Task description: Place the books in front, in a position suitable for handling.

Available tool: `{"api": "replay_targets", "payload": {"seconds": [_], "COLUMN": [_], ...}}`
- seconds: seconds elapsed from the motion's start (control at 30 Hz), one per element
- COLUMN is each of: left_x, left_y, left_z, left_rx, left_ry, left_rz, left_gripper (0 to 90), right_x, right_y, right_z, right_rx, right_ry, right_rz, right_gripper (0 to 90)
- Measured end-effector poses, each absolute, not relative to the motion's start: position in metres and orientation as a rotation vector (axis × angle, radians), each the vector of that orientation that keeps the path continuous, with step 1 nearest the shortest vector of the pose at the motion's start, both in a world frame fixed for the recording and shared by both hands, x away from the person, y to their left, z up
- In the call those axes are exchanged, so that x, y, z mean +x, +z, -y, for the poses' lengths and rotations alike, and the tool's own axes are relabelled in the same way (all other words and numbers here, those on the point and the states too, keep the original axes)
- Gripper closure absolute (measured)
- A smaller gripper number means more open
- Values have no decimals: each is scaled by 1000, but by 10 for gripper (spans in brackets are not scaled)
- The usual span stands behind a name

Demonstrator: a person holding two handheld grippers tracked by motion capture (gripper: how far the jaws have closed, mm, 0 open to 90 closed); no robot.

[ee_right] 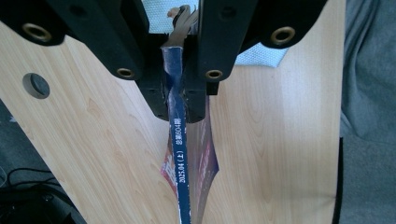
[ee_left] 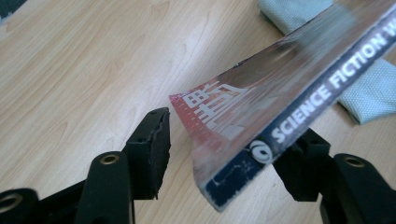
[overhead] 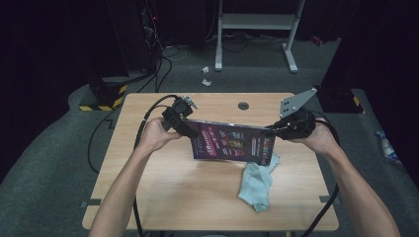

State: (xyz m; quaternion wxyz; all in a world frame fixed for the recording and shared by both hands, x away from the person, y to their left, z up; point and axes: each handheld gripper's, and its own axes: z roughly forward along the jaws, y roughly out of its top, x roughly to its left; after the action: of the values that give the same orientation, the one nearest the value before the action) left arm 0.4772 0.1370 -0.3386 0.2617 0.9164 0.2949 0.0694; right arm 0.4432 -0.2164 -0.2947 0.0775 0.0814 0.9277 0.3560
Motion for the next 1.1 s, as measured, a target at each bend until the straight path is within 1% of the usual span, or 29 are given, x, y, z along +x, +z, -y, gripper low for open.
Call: {"api": "replay_targets", "payload": {"seconds": [0.2,0.23,0.3,0.33,0.43,0.53,0.77,1.1], "left_x": [474,473,472,473,472,472,473,471], "left_y": [-336,-336,-336,-336,-335,-334,-335,-334], "left_z": [-131,-129,-127,-127,-130,-131,-134,-136], "left_rx": [2461,2461,2465,2472,2463,2467,2470,2458], "left_ry": [181,180,190,182,172,169,165,132], "left_rz": [-722,-704,-688,-689,-680,-688,-689,-674], "left_gripper": [394,409,469,479,564,584,663,775], "right_x": [443,443,444,445,447,449,455,464], "right_y": [-294,-294,-294,-295,-296,-297,-301,-308], "right_z": [222,222,223,224,227,228,227,227], "right_rx": [244,247,253,258,274,287,300,328], "right_ry": [1104,1111,1125,1126,1131,1147,1118,1035], "right_rz": [-2781,-2781,-2780,-2778,-2770,-2767,-2737,-2699], "right_gripper": [842,842,842,842,841,840,831,796]}}
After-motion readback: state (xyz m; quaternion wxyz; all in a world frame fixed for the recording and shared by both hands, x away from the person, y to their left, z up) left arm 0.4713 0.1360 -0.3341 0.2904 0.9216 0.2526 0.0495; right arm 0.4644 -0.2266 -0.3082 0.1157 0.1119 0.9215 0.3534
